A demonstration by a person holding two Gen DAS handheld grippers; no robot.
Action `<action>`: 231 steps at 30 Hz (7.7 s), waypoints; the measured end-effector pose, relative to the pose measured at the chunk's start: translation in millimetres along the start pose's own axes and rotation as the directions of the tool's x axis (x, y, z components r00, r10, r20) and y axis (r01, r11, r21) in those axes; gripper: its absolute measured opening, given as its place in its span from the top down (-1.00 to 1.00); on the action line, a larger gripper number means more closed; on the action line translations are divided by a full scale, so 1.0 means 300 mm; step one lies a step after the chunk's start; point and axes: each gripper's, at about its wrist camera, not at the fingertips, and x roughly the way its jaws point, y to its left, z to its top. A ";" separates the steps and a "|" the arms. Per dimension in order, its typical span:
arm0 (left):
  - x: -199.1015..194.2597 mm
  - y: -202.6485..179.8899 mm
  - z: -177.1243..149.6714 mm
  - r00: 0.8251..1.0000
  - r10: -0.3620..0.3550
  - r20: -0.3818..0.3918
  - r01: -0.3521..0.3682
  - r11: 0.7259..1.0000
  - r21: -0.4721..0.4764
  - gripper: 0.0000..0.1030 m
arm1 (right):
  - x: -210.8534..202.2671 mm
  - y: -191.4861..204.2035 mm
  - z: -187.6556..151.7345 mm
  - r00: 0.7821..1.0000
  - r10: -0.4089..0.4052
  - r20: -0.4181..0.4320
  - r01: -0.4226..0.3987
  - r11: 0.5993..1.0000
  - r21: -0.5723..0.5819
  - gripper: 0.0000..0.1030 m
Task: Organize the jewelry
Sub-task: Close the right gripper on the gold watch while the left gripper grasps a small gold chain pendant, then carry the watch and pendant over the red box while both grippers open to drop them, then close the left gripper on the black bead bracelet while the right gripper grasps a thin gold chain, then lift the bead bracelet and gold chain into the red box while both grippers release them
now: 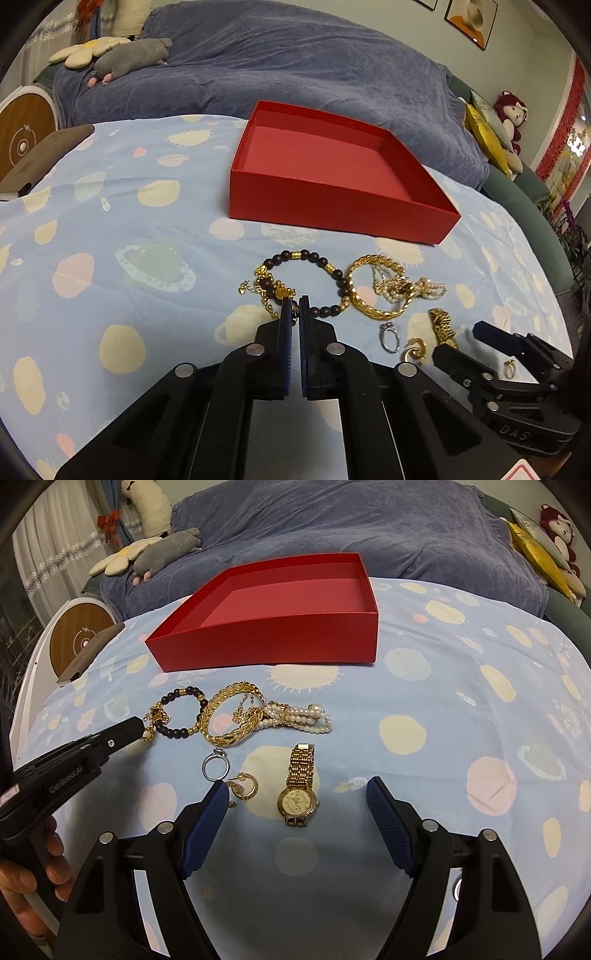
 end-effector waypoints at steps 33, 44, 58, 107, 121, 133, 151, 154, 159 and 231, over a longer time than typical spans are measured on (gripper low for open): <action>-0.354 -0.032 0.146 0.975 -0.181 0.131 0.179 0.983 0.027 0.96 | -0.206 0.026 0.115 0.993 0.076 0.086 -0.075 0.997 -0.022 0.79; -0.213 -0.081 0.518 0.973 -0.161 0.166 0.142 0.982 0.121 0.96 | -0.210 0.021 0.541 0.982 0.075 0.172 -0.057 0.992 -0.110 0.79; 0.330 -0.074 0.841 0.991 -0.077 0.106 0.068 0.994 0.088 0.96 | 0.280 -0.083 0.914 0.990 0.041 0.132 -0.036 0.999 -0.040 0.79; 0.170 0.033 0.099 0.990 0.070 -0.120 -0.064 0.996 0.056 0.13 | -0.042 0.022 0.148 0.993 0.116 -0.004 -0.116 0.990 -0.077 0.24; 0.145 0.054 0.095 0.992 0.063 -0.105 -0.054 0.995 0.085 0.88 | 0.078 0.107 0.196 0.989 0.138 -0.051 -0.143 0.980 -0.138 0.57; 0.072 0.087 0.113 0.996 0.006 -0.090 -0.002 0.999 0.052 0.88 | 0.201 0.143 0.208 0.992 0.085 -0.096 -0.102 0.977 -0.186 0.69; 0.046 0.063 0.127 0.998 -0.015 -0.068 0.018 0.999 0.043 0.88 | 0.072 0.110 0.287 0.997 0.082 -0.013 -0.083 0.978 -0.189 0.98; 0.030 0.053 0.138 0.998 -0.025 -0.057 0.028 0.999 0.041 0.88 | 0.028 0.078 0.308 0.995 0.098 0.018 -0.094 0.984 -0.152 0.98; 0.009 0.037 0.154 0.999 -0.040 -0.037 0.041 0.999 0.032 0.88 | -0.038 0.046 0.339 0.991 0.111 0.075 -0.101 0.987 -0.122 0.98; 0.111 -0.069 0.701 0.992 -0.050 0.116 0.040 0.995 0.086 0.88 | -0.119 -0.053 0.845 0.938 0.134 0.319 -0.110 0.990 -0.093 0.99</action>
